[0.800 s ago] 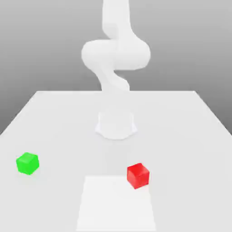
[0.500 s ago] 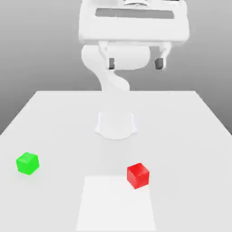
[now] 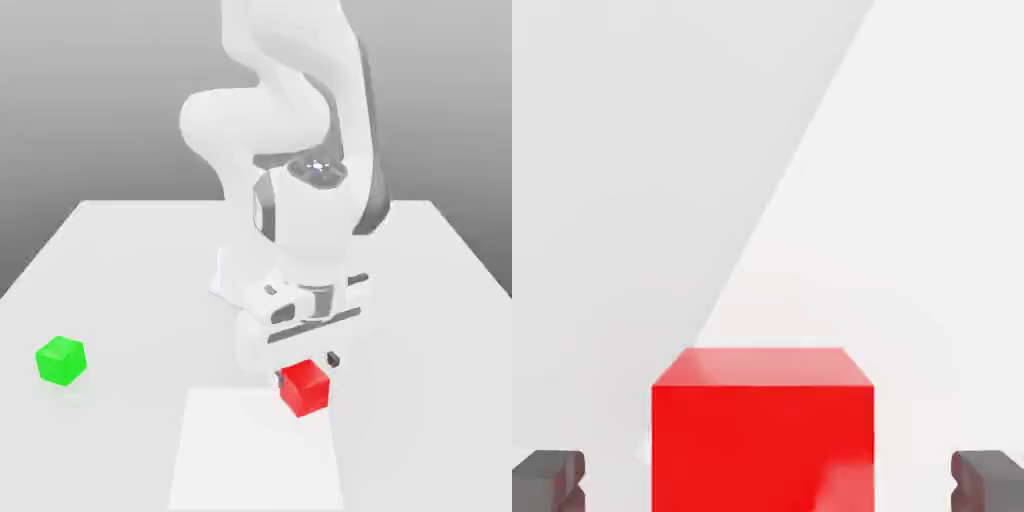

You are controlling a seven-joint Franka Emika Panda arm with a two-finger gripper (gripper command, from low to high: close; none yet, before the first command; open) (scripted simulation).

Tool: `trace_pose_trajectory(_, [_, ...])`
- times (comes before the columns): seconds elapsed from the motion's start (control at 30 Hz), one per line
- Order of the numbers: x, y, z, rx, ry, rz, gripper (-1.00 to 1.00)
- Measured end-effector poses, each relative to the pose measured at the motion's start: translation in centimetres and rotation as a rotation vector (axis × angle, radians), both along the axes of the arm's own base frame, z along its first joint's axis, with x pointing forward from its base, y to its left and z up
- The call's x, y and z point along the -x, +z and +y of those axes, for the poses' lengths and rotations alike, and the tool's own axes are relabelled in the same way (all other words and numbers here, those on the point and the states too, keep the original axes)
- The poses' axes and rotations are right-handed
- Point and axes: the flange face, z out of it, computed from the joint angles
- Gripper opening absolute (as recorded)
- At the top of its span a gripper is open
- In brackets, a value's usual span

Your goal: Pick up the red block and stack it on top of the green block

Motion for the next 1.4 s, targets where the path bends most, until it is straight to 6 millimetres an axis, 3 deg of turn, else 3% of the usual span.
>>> trace_pose_trajectory(0.23, [0.0, -0.2, 0.0, 0.000, 0.000, 0.001, -1.00])
trace_pose_trajectory(0.47, [0.0, 5.0, 0.0, 0.001, 0.000, 0.001, -1.00])
trace_pose_trajectory(0.53, [-0.3, 6.0, -1.0, 0.001, -0.060, 0.001, -1.00])
trace_pose_trajectory(0.77, [-2.0, 7.0, -9.3, 0.000, -0.520, 0.001, -1.00])
trace_pose_trajectory(0.97, [-1.7, 7.8, -17.3, 0.000, -0.937, 0.000, -1.00])
trace_pose_trajectory(1.17, [0.4, 8.5, -25.3, -0.001, -1.354, 0.000, -1.00])
trace_pose_trajectory(1.4, [5.3, 9.5, -34.0, -0.001, -1.842, -0.001, -1.00])
